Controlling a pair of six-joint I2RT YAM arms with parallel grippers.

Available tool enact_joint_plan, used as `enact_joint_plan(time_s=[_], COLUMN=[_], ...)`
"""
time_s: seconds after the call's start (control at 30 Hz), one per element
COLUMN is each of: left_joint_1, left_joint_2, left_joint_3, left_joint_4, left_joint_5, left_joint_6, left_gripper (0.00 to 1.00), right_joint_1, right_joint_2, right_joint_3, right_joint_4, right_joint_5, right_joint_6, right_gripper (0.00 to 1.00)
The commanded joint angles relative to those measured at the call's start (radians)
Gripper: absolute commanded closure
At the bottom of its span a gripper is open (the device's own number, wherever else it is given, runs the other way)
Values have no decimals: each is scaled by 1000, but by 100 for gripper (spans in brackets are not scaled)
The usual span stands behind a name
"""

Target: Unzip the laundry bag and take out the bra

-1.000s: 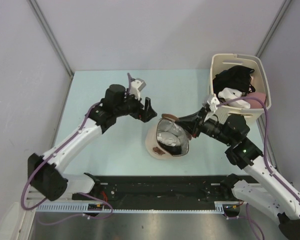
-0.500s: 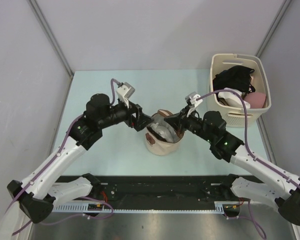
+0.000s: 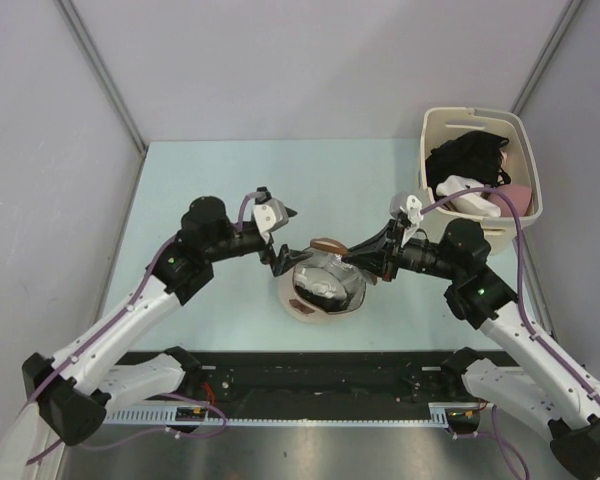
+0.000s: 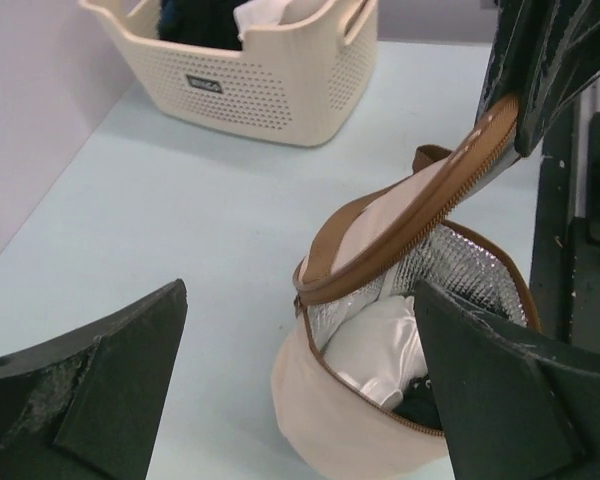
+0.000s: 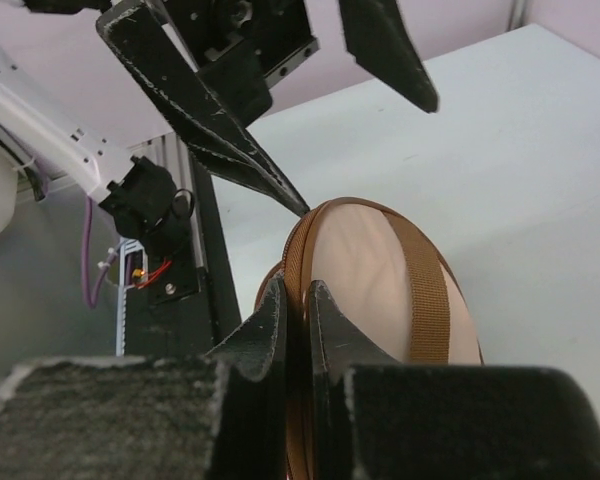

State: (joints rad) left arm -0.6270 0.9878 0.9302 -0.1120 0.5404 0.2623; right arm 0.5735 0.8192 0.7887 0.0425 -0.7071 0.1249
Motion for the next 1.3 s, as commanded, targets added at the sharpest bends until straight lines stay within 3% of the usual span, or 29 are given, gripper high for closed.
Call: enact_joint_plan(time_s=[0.0, 0.27, 0.4, 0.5, 0.6, 0.63, 0.67, 0.7, 0.73, 0.77, 0.8, 0.87, 0.9, 1.0, 1.13, 1.27], left_joint_1=[-22, -48, -76, -77, -82, -83, -83, -85, -85, -85, -85, -85, -86, -85, -85, -85], left_joint_2=[58, 155, 221, 262, 282, 290, 298, 305, 313, 313, 307, 273, 259, 186, 106, 57], left_joint_3=[104, 157, 199, 206, 213, 219, 242, 257, 268, 283, 285, 269, 259, 211, 162, 128], left_joint_4=[-47, -26, -115, -135, -129, -135, -159, -173, -182, -190, -180, -158, -120, -42, 17, 61], left_joint_5=[194, 365, 415, 424, 415, 406, 397, 345, 323, 299, 235, 166, 48, -119, -336, -333], left_joint_6=[126, 98, 109, 88, 68, 68, 68, 55, 49, 46, 14, -9, -64, -156, -256, -325], left_gripper=[0, 3, 18, 37, 66, 90, 100, 99, 100, 100, 100, 100, 100, 100, 100, 100], right_joint_1=[-8, -9, -9, -14, -24, -26, -34, -35, -38, -43, -44, -46, -46, -46, -34, 78], right_joint_2=[8, 55, 60, 49, 21, 15, 5, 0, -6, -14, -32, -57, -81, -121, -131, -123], right_joint_3=[49, 60, 63, 69, 70, 70, 75, 83, 86, 89, 90, 90, 90, 89, 92, 90], right_joint_4=[-7, 20, 31, 14, -3, -7, -16, -29, -70, -85, -111, -133, -150, -197, -225, -228], right_joint_5=[-91, -112, -107, -95, -86, -77, -60, -37, 41, 78, 115, 254, 308, 509, 515, 671], right_joint_6=[1, 22, 36, 32, 30, 28, 28, 32, 39, 56, 65, 102, 123, 249, 315, 322], right_gripper=[100, 100, 100, 100, 100, 100, 100, 92, 73, 42, 21, 1, 0, 1, 21, 49])
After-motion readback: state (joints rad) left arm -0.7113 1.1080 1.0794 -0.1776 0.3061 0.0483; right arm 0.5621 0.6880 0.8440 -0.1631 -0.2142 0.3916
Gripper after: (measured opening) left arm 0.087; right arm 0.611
